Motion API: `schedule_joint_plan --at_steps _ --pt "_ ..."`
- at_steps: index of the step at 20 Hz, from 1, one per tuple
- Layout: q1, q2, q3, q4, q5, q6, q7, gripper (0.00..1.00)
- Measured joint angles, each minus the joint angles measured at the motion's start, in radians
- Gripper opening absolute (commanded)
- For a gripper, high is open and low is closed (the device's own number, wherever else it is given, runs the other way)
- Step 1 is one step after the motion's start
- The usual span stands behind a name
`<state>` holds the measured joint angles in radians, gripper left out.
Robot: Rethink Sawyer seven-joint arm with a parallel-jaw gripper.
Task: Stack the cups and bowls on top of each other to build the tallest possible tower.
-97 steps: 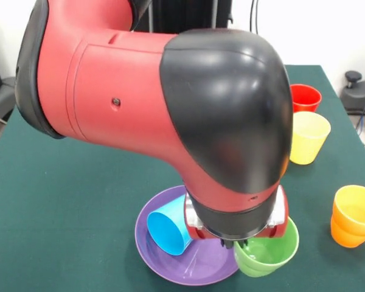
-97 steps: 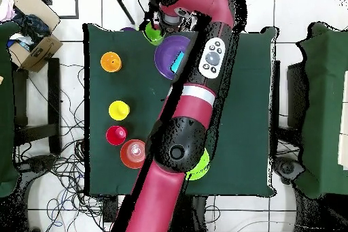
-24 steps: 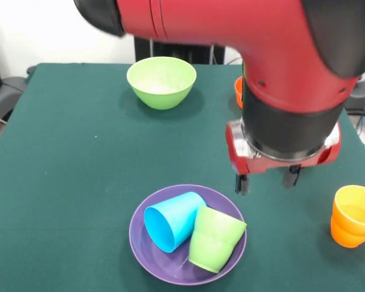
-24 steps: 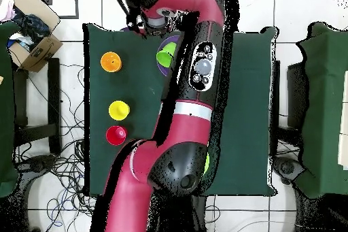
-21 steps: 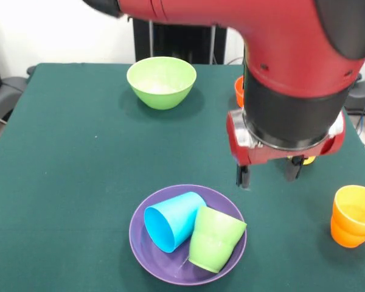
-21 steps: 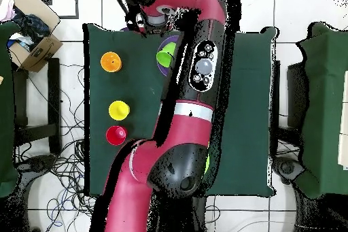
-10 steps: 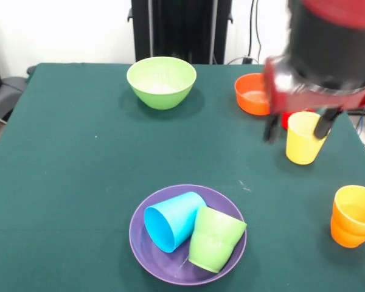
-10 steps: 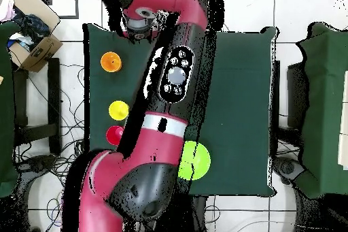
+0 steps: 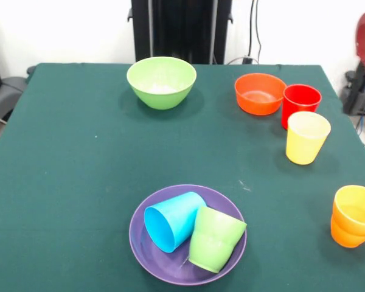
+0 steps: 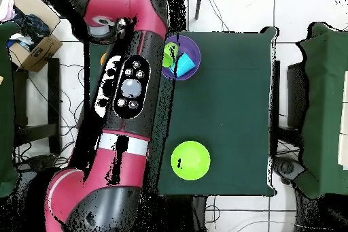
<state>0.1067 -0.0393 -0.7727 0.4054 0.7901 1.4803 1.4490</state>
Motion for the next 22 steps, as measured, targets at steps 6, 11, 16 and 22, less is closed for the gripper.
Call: schedule_joint_plan --at_steps 6,11,16,22 --pt "-0.043 0.025 0.017 -0.080 0.000 -0.001 0.000 1.00" --pt "-0.079 0.036 0.048 -0.082 -0.001 -0.011 0.000 1.00" --pt "-0.111 0.054 0.065 -0.081 -0.006 -0.025 0.000 1.00" --pt "-0.122 0.066 0.087 -0.081 -0.011 -0.066 0.000 1.00"
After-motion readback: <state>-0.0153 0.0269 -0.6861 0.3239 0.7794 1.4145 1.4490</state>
